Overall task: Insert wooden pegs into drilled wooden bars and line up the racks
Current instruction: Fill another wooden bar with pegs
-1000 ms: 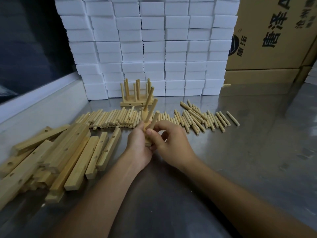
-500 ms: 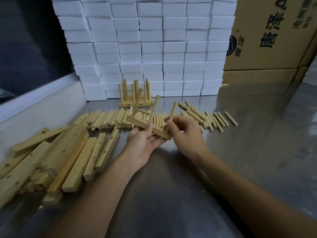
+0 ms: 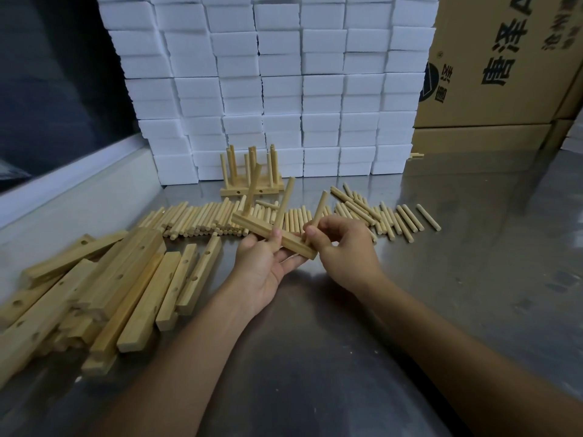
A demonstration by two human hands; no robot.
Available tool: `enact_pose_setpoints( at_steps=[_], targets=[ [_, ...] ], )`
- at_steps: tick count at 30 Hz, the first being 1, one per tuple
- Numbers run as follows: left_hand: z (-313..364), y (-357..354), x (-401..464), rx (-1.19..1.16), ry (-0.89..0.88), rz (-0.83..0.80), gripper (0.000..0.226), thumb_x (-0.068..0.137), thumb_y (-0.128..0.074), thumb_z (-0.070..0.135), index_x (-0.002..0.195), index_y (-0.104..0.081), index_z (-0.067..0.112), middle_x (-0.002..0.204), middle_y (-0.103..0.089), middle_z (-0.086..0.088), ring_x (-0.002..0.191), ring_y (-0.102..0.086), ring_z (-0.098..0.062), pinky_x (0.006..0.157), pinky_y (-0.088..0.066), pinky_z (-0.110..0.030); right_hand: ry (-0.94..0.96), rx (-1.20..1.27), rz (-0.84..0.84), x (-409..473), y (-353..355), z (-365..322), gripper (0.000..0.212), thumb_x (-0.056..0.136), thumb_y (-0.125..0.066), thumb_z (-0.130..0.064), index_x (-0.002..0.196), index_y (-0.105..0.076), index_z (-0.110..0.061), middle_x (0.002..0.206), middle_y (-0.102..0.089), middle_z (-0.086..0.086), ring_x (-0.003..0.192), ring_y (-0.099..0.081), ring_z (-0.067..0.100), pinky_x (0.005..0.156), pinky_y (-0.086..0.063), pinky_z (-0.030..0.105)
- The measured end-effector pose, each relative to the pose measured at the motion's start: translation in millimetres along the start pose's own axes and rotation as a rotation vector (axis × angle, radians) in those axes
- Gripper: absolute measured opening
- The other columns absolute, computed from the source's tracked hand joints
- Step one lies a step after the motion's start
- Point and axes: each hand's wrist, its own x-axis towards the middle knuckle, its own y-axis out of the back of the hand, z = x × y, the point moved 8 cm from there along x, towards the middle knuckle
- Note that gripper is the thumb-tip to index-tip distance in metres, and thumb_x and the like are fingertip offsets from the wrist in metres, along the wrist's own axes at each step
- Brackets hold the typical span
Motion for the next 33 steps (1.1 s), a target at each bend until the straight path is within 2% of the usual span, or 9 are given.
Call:
enact_pose_setpoints(
  at_steps=[5,8,14,18,20,23,26,30,33],
  targets=[
    [1,4,2,-0.064,-0.009,0.036,0.032,0.105,-0.040,0.006,0.134,-0.043,-0.006,0.118,-0.064,-0.030,0.098,-0.071,-0.036,0.068,-0.062,-0.045,0.035,-0.056,-0.008,-3,-5,2,0.014,0.093,-0.068,-0.028,0.101,-0.074,-0.019,0.091,-0.070,-0.014,0.084,-0.063,-0.001,0.070,-0.048,0.008],
    [3,7,4,-0.089,-0.035,0.061,0.034,0.105,-0.040,0.009,0.135,-0.044,-0.007,0.121,-0.063,-0.028,0.102,-0.070,-0.034,0.071,-0.060,-0.040,0.001,-0.108,0.004,-2,-3,9,0.022,0.090,-0.072,-0.029,0.109,-0.072,-0.019,0.099,-0.068,-0.013,0.087,-0.064,0.001,0.074,-0.053,0.016],
    [2,8,7,-0.052,-0.032,0.077,0.023,0.102,-0.048,0.010,0.123,-0.053,0.001,0.114,-0.071,-0.019,0.098,-0.072,-0.028,0.093,-0.054,-0.046,-0.024,-0.108,0.036,4,5,15,0.008,0.090,-0.073,-0.017,0.097,-0.077,-0.019,0.078,-0.070,-0.014,0.073,-0.064,-0.004,0.063,-0.050,0.009],
    [7,7,6,0.051,-0.051,0.061,0.022,0.099,-0.057,0.020,0.116,-0.061,0.007,0.105,-0.075,-0.012,0.097,-0.073,-0.024,0.094,-0.053,-0.040,-0.025,-0.124,0.083,12,9,13,0.008,0.090,-0.072,-0.014,0.095,-0.078,-0.013,0.073,-0.072,-0.006,0.067,-0.067,0.007,0.064,-0.058,0.024],
    [15,16,5,0.206,-0.129,0.172,0.025,0.095,-0.065,0.024,0.114,-0.059,0.009,0.098,-0.075,-0.010,0.090,-0.074,-0.022,0.081,-0.057,-0.033,-0.030,-0.128,0.103,20,11,14,0.008,0.090,-0.072,-0.013,0.096,-0.078,-0.013,0.071,-0.071,-0.001,0.060,-0.065,0.010,0.060,-0.059,0.031],
    [48,29,-4,0.893,-0.470,0.419,0.014,0.092,-0.066,0.025,0.098,-0.054,0.021,0.075,-0.065,0.002,0.067,-0.066,-0.016,0.055,-0.046,-0.024,-0.038,-0.145,0.118,40,8,16,0.010,0.091,-0.071,-0.011,0.099,-0.077,-0.010,0.066,-0.067,-0.004,0.045,-0.055,-0.003,0.041,-0.041,0.012],
    [44,19,-2,1.406,-0.510,0.377,0.016,0.090,-0.062,0.026,0.078,-0.052,0.028,0.068,-0.059,0.010,0.067,-0.058,-0.012,0.054,-0.035,-0.028,-0.060,-0.140,0.126,68,-2,20,0.011,0.092,-0.069,-0.011,0.100,-0.076,-0.011,0.069,-0.066,-0.005,0.043,-0.054,-0.007,0.040,-0.037,0.007],
    [38,14,7,1.632,-0.443,0.400,0.016,0.089,-0.057,0.036,0.076,-0.050,0.030,0.073,-0.060,0.011,0.067,-0.046,-0.012,0.064,-0.033,-0.032,-0.041,-0.195,0.138,112,-20,22,0.010,0.091,-0.070,-0.014,0.097,-0.078,-0.015,0.070,-0.064,-0.014,0.053,-0.056,-0.005,0.046,-0.038,0.006],
    [37,17,9,1.618,-0.414,0.410,0.018,0.089,-0.056,0.038,0.075,-0.048,0.030,0.072,-0.057,0.011,0.060,-0.038,-0.005,0.064,-0.031,-0.032,-0.018,-0.250,0.109,140,-39,26,0.009,0.091,-0.070,-0.013,0.095,-0.078,-0.012,0.080,-0.071,-0.005,0.065,-0.058,0.000,0.062,-0.047,0.012]
  ],
)
